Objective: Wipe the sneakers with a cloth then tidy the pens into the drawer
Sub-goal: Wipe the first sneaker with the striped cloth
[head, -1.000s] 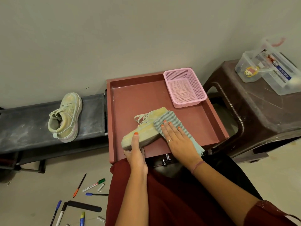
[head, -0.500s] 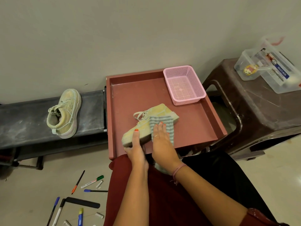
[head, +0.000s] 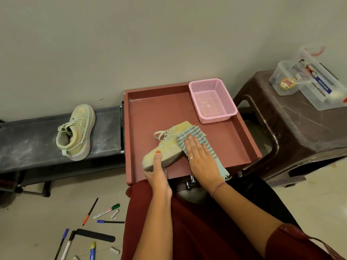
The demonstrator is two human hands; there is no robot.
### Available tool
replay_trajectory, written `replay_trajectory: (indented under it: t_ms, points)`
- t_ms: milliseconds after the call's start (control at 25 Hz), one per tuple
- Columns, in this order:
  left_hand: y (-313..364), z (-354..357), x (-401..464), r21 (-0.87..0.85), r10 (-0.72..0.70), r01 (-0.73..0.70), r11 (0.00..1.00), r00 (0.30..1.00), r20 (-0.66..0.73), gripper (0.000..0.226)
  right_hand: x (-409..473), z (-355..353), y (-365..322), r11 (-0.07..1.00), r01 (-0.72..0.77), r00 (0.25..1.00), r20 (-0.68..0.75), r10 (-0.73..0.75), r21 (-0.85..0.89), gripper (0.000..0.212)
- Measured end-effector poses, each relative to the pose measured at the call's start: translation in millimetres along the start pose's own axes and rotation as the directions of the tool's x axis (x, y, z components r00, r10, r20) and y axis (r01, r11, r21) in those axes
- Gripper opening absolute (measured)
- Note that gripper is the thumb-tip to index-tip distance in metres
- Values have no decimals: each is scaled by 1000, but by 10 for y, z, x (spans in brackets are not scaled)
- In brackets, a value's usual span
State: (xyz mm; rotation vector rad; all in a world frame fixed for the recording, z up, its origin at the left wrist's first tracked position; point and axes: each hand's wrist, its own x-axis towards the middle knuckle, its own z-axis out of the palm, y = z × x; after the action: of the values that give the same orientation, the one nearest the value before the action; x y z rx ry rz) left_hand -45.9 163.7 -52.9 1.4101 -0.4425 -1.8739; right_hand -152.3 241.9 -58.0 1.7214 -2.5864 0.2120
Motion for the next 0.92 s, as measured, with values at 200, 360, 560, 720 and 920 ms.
replay_trajectory:
  t_ms: [200,360,560,720,920]
  points:
    - [-4,-11,20,2,-2,2,1000,1000,-8,48,301,-45,233,939,-281,956,140,257,198,61]
    - [-13,-4,57,-7,19,-19,1000,1000,-11,50,507,-117,801,801,-290,939,316,134,523,78]
    - [-47,8,50,-9,57,-57,998,998,-9,46,682,-211,797,676,-441,851,514,106,590,73]
    - [-67,13,53,3,77,-77,997,997,-5,49,379,-139,478,773,-463,875,363,321,434,84]
    - [-30,12,41,-19,78,-78,997,997,18,35,50,-266,160,988,-31,993,114,13,152,78]
